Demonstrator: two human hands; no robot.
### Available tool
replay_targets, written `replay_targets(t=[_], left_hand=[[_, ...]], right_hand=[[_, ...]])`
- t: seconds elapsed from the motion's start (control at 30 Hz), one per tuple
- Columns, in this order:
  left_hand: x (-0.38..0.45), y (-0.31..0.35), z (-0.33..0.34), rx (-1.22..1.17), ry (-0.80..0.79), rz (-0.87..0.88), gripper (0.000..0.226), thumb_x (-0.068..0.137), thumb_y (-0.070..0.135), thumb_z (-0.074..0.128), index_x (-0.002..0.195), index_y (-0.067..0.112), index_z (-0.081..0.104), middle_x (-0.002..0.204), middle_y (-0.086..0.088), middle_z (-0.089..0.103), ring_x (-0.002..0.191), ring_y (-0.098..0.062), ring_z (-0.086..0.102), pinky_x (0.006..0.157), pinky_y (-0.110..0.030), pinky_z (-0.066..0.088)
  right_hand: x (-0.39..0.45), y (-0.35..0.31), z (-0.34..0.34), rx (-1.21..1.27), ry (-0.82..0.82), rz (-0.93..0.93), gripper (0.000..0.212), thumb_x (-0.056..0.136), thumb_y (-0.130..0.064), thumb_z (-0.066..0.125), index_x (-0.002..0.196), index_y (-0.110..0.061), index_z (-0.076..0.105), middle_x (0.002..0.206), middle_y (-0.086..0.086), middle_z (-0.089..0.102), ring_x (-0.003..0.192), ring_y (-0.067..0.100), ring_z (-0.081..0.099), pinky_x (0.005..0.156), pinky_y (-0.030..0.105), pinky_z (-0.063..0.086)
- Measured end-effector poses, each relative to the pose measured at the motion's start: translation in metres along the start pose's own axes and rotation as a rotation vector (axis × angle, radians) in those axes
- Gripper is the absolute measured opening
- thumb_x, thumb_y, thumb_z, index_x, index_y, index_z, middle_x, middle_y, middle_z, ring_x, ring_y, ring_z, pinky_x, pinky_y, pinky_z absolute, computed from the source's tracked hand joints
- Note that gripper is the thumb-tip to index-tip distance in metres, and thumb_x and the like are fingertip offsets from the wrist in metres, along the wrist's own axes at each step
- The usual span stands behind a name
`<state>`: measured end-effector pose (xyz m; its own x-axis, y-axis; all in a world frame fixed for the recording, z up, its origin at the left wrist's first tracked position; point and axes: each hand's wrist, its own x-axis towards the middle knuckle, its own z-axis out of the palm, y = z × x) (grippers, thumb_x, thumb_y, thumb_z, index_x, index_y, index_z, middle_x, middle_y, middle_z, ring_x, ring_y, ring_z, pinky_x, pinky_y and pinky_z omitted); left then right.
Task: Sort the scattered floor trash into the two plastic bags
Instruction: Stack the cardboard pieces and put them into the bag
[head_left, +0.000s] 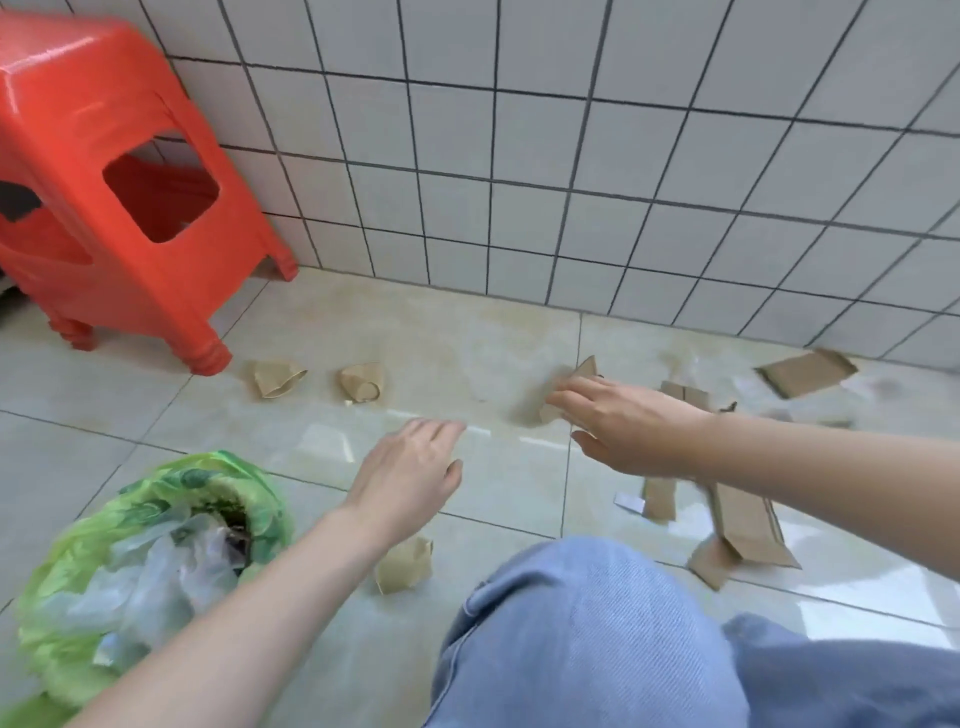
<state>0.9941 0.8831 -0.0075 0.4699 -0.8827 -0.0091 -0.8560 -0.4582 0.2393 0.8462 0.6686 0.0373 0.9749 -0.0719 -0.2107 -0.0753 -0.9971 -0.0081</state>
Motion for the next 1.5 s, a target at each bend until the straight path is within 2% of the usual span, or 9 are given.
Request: replay_targets(t=[0.23,0.5,0.7,0.8,0.93,1.13,1.23,1.37,1.5], left_hand=[[0.087,0.081,0.1,0.118,-0.284,0.249,0.061,0.098,0.031,0.038,0.151,0.012,0.014,0.159,-0.003,0.017,0.148,-0.018,0.01,0.118,-0.03,0.013],[0.138,0.119,0.215,0.264,-0.541,0.4,0.063,0.097,0.021,0.033,0.152,0.011,0.005,0.162,-0.003,-0.001,0.149,-0.023,-0.006,0.12,-0.036,0.008],[0.162,0.133,0.278,0.214,-0.639,0.442,0.063,0.096,0.016,0.034,0.153,0.013,0.007,0.162,0.001,0.002,0.149,-0.022,-0.001,0.12,-0.035,0.011],[0.175,0.146,0.302,0.139,-0.553,0.486,0.057,0.088,0.023,0.042,0.143,0.01,0.033,0.149,-0.004,0.035,0.135,-0.027,0.03,0.107,-0.038,0.038],[0.186,0.158,0.327,0.074,-0.288,0.544,0.038,0.071,0.039,0.061,0.101,0.015,0.06,0.099,0.002,0.059,0.089,-0.02,0.054,0.069,-0.031,0.053],[0.182,0.157,0.333,-0.072,-0.279,0.415,0.022,0.077,0.04,0.047,0.082,0.02,0.054,0.08,0.004,0.053,0.077,-0.018,0.052,0.066,-0.03,0.049],[0.175,0.149,0.332,-0.241,-0.311,0.27,0.015,0.085,0.03,0.054,0.09,0.016,0.055,0.084,0.002,0.056,0.084,-0.018,0.051,0.073,-0.03,0.043],[0.175,0.144,0.32,-0.444,-0.324,0.075,0.023,0.092,0.019,0.05,0.114,0.02,0.048,0.085,0.002,0.052,0.081,-0.016,0.048,0.07,-0.028,0.039],[0.194,0.143,0.308,-0.58,-0.246,-0.046,0.009,0.093,0.011,0.043,0.087,0.016,0.047,0.066,0.003,0.053,0.067,-0.023,0.052,0.062,-0.034,0.04]], right_hand=[[-0.063,0.089,0.093,0.152,-0.164,0.273,0.052,0.1,-0.03,0.037,0.148,-0.015,0.021,0.153,0.004,0.026,0.135,0.024,0.037,0.106,0.035,0.038],[-0.106,0.136,0.226,0.422,-0.177,0.517,0.053,0.101,-0.029,0.037,0.149,-0.018,0.019,0.155,-0.004,0.025,0.138,0.016,0.031,0.102,0.025,0.035],[-0.089,0.146,0.299,0.347,-0.203,0.44,0.063,0.086,-0.008,0.053,0.145,-0.011,0.03,0.151,0.005,0.032,0.137,0.026,0.034,0.103,0.032,0.044],[-0.072,0.151,0.316,0.285,-0.127,0.376,0.091,0.045,-0.001,0.076,0.132,-0.01,0.049,0.129,0.008,0.057,0.112,0.03,0.06,0.072,0.032,0.059],[-0.053,0.159,0.328,0.163,-0.124,0.399,0.1,0.039,-0.016,0.089,0.13,-0.014,0.049,0.131,0.007,0.058,0.114,0.035,0.06,0.068,0.035,0.058],[-0.047,0.164,0.333,0.085,-0.045,0.35,0.036,0.07,-0.01,0.068,0.103,-0.018,0.055,0.132,0.011,0.056,0.113,0.038,0.057,0.058,0.036,0.054],[-0.053,0.171,0.336,0.078,-0.013,0.232,0.038,0.069,-0.011,0.065,0.102,-0.023,0.053,0.136,0.011,0.054,0.115,0.038,0.057,0.07,0.038,0.055],[-0.064,0.171,0.328,0.055,0.053,0.143,0.036,0.08,-0.014,0.036,0.111,-0.023,0.052,0.132,0.009,0.056,0.119,0.041,0.054,0.096,0.044,0.049],[-0.059,0.163,0.306,0.251,0.224,0.133,0.036,0.082,-0.024,0.044,0.116,-0.014,0.046,0.124,0.009,0.059,0.125,0.033,0.051,0.107,0.043,0.04]])
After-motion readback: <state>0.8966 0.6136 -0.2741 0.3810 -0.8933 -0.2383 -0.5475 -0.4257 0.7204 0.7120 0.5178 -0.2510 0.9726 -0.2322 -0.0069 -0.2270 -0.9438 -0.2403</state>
